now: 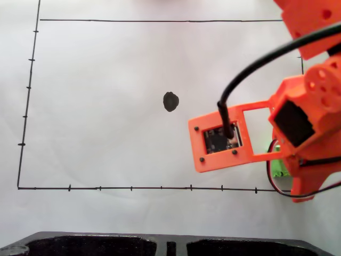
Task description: Grasp the colored block, Place it on the black dot, and then return the arm to the default position.
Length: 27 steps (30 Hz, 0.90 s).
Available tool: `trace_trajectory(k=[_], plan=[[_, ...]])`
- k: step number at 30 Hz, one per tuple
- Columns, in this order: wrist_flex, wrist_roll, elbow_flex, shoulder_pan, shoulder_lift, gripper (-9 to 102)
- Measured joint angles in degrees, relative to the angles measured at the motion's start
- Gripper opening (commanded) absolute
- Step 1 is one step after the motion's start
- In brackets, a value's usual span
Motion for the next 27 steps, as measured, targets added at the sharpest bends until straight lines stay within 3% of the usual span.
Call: trace_trajectory(k=[16, 27], plan=[[2.4, 0.4, -5.6, -1.0, -6.2, 33], [2.2, -0.2, -7.6, -1.1, -7.8, 25]])
